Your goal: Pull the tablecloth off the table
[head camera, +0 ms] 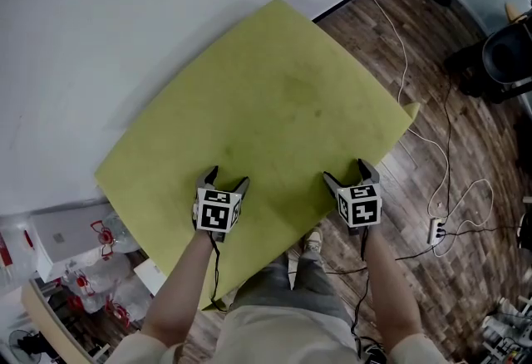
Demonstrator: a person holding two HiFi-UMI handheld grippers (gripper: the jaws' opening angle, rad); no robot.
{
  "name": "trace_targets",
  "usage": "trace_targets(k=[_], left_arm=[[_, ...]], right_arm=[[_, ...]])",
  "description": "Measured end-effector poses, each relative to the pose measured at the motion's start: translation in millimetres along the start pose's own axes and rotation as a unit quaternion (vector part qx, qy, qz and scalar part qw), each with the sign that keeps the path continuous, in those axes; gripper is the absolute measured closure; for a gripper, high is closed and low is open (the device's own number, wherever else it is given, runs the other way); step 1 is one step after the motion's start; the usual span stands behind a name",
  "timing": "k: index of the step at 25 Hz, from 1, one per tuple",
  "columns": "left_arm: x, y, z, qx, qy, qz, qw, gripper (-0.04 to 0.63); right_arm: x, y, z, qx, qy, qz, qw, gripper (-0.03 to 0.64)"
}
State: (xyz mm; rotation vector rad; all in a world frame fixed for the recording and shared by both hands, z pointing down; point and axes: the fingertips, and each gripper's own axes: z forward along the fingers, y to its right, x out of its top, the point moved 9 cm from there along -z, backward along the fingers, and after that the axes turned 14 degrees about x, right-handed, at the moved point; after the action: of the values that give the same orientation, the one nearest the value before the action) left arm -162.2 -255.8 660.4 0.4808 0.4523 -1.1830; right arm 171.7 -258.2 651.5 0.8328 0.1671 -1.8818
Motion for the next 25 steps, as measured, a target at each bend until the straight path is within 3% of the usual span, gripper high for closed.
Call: trace_targets(k=[6,10,16,20,23,25], left_arm=[[-3,0,0,0.009,0.019,-0.002,0.9998,0.247],[-6,2,0,0.01,0.028,-0.001,0.9996,0.273],[-6,16,-5,0.015,0.031,-0.002,0.9994,0.406],[-8,28,-9,0.002,0.028,-0.019,0.9994,0.549],[-8,37,-14,-0.013,0.019,-0.026,0.9994,0.574],[-12,39,-24,-0.013,0.022,-0.034,0.9991,0.574]], right_arm=[[-10,-6,4,-0.032,0.052,0.002,0.998,0.193],[-11,-11,5,-0.033,0.056,-0.002,0.998,0.208],[-15,-25,3,-0.026,0.052,-0.004,0.998,0.355],[-19,-30,-2,-0.016,0.047,-0.007,0.999,0.442],[-24,-33,-5,0.007,0.028,0.011,1.0,0.553],[-29,-39,-7,0.021,0.014,0.01,1.0,0.578]])
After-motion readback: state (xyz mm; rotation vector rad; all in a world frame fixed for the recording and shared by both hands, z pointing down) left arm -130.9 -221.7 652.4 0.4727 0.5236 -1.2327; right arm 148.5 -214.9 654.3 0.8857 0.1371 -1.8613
